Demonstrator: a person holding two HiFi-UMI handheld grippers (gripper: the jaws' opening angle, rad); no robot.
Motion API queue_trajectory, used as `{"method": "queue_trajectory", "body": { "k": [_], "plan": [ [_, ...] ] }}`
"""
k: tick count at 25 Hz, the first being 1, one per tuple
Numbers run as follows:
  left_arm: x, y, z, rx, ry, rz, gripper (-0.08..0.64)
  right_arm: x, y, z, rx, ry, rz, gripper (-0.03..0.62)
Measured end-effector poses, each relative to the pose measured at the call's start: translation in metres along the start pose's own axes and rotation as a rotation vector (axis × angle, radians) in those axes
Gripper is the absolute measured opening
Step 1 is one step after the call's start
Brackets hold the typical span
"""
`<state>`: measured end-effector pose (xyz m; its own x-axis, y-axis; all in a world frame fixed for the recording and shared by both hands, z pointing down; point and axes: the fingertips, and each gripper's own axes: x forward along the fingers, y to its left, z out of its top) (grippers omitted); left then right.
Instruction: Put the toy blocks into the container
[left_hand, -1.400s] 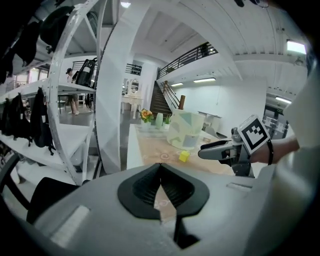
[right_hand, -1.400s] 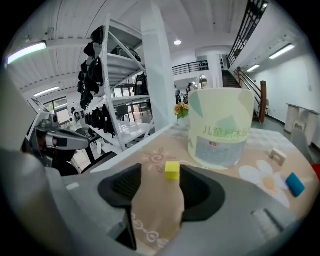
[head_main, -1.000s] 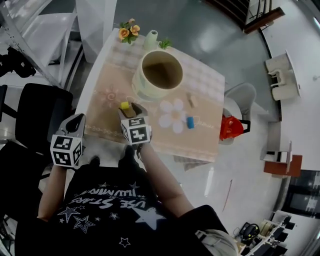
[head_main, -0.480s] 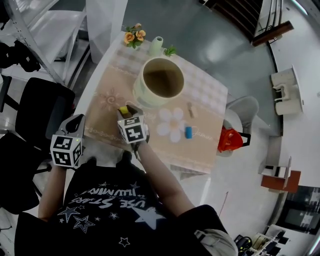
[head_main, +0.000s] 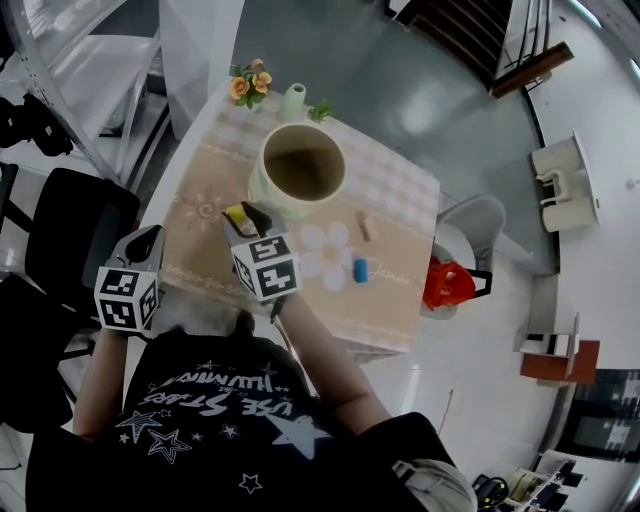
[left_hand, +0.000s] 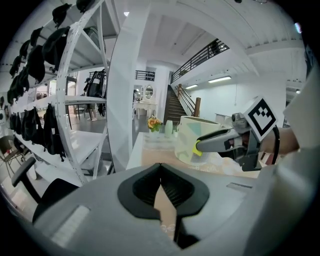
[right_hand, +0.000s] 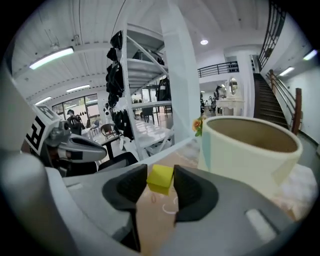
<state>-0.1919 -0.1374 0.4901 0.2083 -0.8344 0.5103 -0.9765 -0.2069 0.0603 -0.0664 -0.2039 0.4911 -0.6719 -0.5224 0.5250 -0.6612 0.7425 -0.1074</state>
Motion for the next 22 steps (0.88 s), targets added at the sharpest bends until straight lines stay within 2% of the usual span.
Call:
{"method": "queue_trajectory", "body": {
  "k": [7,12,17,22],
  "plan": [
    [0.007,-0.015,0.033,0.015,-0.061,-0.007,0.011,-0.036,-0.014,0.060,0.010,-0.145,0.010,0.169],
    [0.015,-0.027,0.051,0.038,-0.084,-0.013,0.011,-0.059,-0.047,0.092,0.006,-0.226,-0.040,0.169],
    [0.022,-0.044,0.067,0.055,-0.121,-0.043,0.011,-0.072,-0.090,0.098,-0.025,-0.223,-0.127,0.169],
    [0.032,-0.057,0.072,0.060,-0.125,-0.035,0.009,-0.075,-0.124,0.081,-0.017,-0.177,-0.185,0.169]
  ]
}}
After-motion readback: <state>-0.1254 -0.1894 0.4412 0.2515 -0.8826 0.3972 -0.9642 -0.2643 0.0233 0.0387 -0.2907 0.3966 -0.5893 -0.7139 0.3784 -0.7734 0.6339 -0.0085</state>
